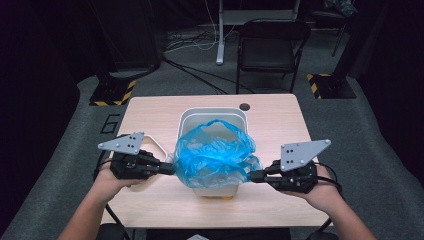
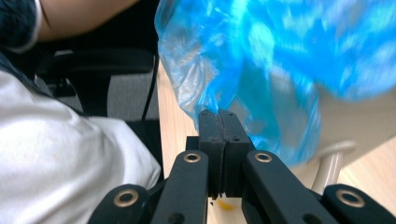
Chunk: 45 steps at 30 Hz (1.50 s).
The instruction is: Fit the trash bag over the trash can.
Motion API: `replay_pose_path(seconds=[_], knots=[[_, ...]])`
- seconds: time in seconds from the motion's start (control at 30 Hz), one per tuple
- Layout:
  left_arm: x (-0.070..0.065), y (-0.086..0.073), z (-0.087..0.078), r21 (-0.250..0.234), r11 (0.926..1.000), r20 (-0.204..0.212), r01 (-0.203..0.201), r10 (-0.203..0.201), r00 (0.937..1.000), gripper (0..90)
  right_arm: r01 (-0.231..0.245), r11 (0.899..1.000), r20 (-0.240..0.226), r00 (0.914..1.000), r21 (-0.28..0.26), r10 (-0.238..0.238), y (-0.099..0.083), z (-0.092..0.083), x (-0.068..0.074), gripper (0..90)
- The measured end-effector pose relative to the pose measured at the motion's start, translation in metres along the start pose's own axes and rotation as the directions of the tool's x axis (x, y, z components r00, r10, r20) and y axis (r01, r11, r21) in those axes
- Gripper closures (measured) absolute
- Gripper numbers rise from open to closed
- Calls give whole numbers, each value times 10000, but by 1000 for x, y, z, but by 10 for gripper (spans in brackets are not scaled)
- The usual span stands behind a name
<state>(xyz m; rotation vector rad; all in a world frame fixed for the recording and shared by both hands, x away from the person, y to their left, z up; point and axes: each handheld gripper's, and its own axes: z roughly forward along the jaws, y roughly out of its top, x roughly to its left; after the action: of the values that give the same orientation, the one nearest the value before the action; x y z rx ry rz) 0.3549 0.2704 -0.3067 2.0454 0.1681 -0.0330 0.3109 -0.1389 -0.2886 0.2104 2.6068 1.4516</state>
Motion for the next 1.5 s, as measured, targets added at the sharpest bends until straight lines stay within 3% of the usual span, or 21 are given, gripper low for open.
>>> replay_pose_path(seconds=[0.2,0.53,0.6,0.8,0.93,1.13,1.5], knots=[[5,-6,3,210,9998,37,71,-72,10000,891,-240,9979,9,9997,598,240,-11,9,-5,899],[9,-14,2,538,9978,-32,378,-377,9993,888,-587,9861,250,9981,1557,554,-29,22,-11,900],[7,-13,0,490,9979,-121,420,-415,9991,850,-661,9859,280,9977,1535,625,-30,22,-11,900],[-3,-2,-15,-273,9987,-463,435,-447,9979,582,-587,9903,137,9983,1262,575,-26,20,-7,900],[-6,9,-18,-263,9992,-571,311,-326,9978,480,-538,9912,163,9985,1212,522,-26,20,-6,900],[-7,22,-20,-304,9994,-532,193,-209,9984,434,-530,9912,169,9985,1213,513,-26,20,-6,900],[-15,32,-36,-482,9987,-668,135,-167,9976,427,-603,9910,268,9980,1191,575,-26,17,-7,899]])
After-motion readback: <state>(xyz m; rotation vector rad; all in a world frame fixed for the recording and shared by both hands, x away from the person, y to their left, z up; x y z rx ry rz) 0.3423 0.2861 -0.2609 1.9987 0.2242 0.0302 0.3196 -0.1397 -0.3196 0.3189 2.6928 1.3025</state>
